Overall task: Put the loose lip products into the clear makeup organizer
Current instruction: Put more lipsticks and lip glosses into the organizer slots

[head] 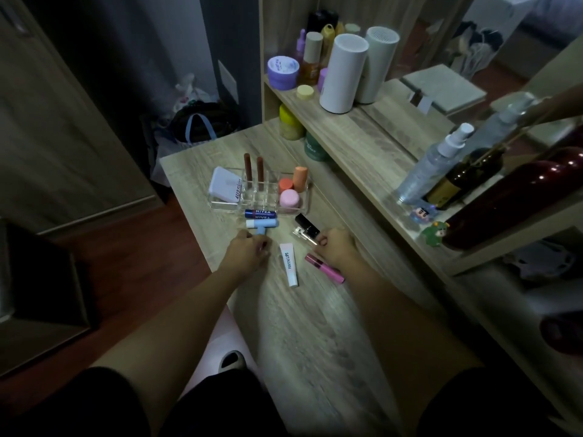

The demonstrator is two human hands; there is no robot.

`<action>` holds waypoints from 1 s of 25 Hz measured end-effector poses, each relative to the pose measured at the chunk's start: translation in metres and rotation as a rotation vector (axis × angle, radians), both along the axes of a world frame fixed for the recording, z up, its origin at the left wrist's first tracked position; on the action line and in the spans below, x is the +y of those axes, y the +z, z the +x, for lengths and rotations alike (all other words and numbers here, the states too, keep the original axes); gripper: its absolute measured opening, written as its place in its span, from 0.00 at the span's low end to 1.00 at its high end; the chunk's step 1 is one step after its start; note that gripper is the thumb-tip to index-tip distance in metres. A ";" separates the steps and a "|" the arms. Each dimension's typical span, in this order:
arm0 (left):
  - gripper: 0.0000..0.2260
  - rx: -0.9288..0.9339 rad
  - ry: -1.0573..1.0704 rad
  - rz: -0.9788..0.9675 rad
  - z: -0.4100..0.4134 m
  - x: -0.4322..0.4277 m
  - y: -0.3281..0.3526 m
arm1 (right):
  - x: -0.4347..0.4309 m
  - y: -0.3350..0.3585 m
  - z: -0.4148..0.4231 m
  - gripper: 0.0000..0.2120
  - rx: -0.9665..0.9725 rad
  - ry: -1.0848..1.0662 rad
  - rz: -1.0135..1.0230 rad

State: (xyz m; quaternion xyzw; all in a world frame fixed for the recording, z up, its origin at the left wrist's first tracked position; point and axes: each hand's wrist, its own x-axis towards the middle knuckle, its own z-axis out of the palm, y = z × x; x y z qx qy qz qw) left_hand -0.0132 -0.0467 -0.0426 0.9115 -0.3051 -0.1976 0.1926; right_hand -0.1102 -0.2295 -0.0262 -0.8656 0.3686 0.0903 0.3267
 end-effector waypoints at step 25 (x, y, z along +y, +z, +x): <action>0.08 0.466 0.342 -0.636 0.125 0.015 0.076 | 0.034 0.056 0.091 0.07 -0.673 -0.305 0.399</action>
